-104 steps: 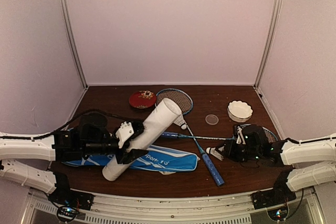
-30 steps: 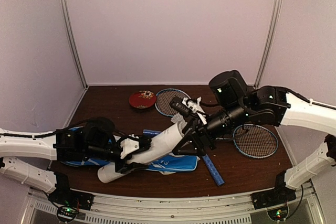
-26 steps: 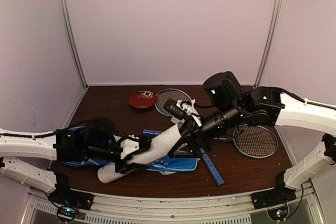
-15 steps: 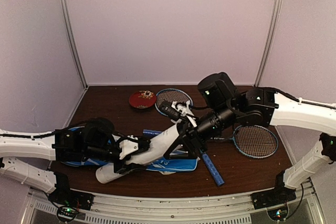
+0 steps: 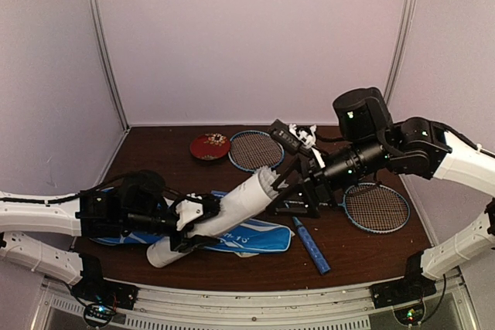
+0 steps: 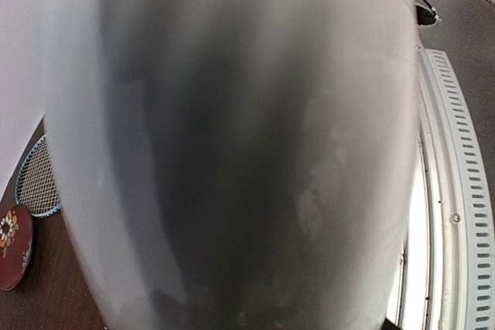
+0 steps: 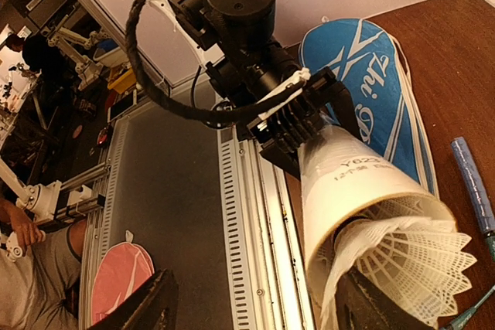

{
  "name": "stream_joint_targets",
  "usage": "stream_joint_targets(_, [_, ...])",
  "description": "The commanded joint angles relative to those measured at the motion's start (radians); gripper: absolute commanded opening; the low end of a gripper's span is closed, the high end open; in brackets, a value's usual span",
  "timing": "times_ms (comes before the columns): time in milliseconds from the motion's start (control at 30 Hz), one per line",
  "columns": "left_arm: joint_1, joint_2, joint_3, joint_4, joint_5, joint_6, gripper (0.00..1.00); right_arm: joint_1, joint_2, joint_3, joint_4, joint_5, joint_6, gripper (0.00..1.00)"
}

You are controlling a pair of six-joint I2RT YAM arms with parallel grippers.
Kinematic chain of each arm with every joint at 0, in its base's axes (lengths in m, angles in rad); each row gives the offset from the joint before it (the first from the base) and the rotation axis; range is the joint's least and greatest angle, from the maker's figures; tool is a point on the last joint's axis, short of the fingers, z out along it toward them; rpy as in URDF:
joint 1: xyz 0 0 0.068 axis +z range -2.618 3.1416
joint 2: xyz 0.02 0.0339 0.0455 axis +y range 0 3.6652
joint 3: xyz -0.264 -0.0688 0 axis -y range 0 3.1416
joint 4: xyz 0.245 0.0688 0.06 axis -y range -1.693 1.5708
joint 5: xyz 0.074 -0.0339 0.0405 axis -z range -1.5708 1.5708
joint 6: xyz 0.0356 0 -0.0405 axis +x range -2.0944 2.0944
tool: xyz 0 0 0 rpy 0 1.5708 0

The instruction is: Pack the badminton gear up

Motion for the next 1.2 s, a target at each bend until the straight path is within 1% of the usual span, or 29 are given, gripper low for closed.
stream_joint_targets(0, [0.006, 0.005, 0.019, 0.097, 0.005, -0.014, 0.45, -0.064, -0.021, -0.011, 0.003, -0.027, 0.009, 0.71])
stream_joint_targets(133, [0.005, 0.008, 0.016, 0.111, 0.011, -0.014, 0.45, -0.062, 0.036, -0.003, 0.019, -0.089, 0.016, 0.70])
stream_joint_targets(200, [0.006, 0.008, 0.017, 0.116, 0.011, -0.014, 0.45, -0.061, 0.050, 0.010, 0.017, -0.100, 0.011, 0.66])
stream_joint_targets(333, [0.006, -0.003, 0.008, 0.117, 0.004, -0.015, 0.45, -0.072, 0.009, 0.024, 0.019, -0.077, 0.009, 0.63])
stream_joint_targets(433, [0.006, -0.009, -0.001, 0.118, 0.004, -0.014, 0.45, -0.120, -0.034, 0.015, 0.043, -0.102, 0.042, 0.59])
stream_joint_targets(567, [0.006, -0.006, 0.002, 0.111, 0.006, -0.016, 0.45, -0.225, -0.081, -0.012, 0.095, -0.152, 0.104, 0.58])
stream_joint_targets(633, [0.005, -0.003, 0.007, 0.106, 0.012, -0.014, 0.45, -0.261, -0.093, -0.038, 0.127, -0.167, 0.143, 0.54])
stream_joint_targets(667, [0.005, -0.002, 0.008, 0.106, 0.013, -0.014, 0.45, -0.272, -0.093, -0.043, 0.124, -0.146, 0.154, 0.52])
stream_joint_targets(767, [0.006, -0.002, 0.009, 0.106, 0.012, -0.013, 0.45, -0.274, -0.042, 0.001, -0.004, -0.059, 0.111, 0.44])
stream_joint_targets(967, [0.005, 0.010, 0.013, 0.107, 0.010, -0.013, 0.45, -0.223, 0.016, 0.033, -0.052, -0.004, 0.092, 0.41])
stream_joint_targets(1167, [0.006, 0.013, 0.014, 0.109, 0.011, -0.010, 0.45, -0.199, 0.058, 0.033, -0.062, 0.044, 0.090, 0.34])
